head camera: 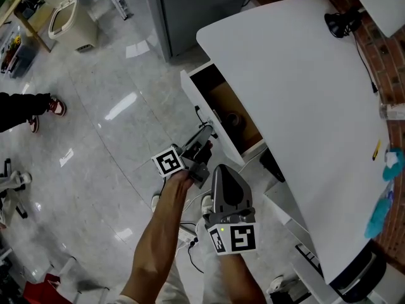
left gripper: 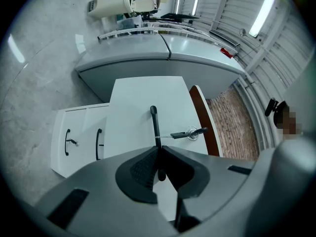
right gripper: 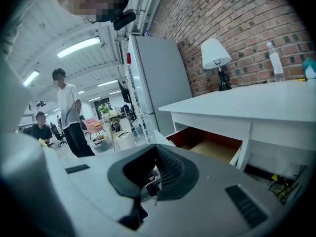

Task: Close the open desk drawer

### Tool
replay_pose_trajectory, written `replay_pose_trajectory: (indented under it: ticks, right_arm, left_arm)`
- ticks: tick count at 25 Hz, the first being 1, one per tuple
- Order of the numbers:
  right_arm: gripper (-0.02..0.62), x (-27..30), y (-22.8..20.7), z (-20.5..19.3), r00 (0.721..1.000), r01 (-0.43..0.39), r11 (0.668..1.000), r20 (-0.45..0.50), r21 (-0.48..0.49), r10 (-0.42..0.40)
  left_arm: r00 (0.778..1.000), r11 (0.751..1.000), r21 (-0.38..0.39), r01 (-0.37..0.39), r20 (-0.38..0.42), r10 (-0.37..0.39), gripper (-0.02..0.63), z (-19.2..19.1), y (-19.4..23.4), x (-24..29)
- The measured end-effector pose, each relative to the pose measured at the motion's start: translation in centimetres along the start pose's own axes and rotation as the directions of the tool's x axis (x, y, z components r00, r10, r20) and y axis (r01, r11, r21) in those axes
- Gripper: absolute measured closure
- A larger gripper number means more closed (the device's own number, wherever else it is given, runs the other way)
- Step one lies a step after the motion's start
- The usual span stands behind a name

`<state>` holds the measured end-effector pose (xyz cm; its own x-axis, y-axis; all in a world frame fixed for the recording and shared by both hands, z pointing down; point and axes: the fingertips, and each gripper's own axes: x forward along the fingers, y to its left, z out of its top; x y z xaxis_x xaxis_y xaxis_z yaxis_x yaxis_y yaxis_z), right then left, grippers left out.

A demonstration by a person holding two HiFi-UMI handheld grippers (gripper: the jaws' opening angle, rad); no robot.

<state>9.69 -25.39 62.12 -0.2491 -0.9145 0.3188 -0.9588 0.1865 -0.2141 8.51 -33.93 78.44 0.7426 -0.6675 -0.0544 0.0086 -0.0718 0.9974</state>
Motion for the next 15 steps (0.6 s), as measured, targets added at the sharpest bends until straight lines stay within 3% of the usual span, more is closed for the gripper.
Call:
replay_pose_trajectory:
  ticks: [15]
  right_arm:
    - [0.584, -0.3, -1.2, 0.6, 1.000, 0.017, 1.000, 0.008, -0.002, -0.017]
  left_arm:
    - [0.999, 1.000, -0.023, -0.007, -0.038, 0.006, 0.581, -0.9, -0.2, 3.5]
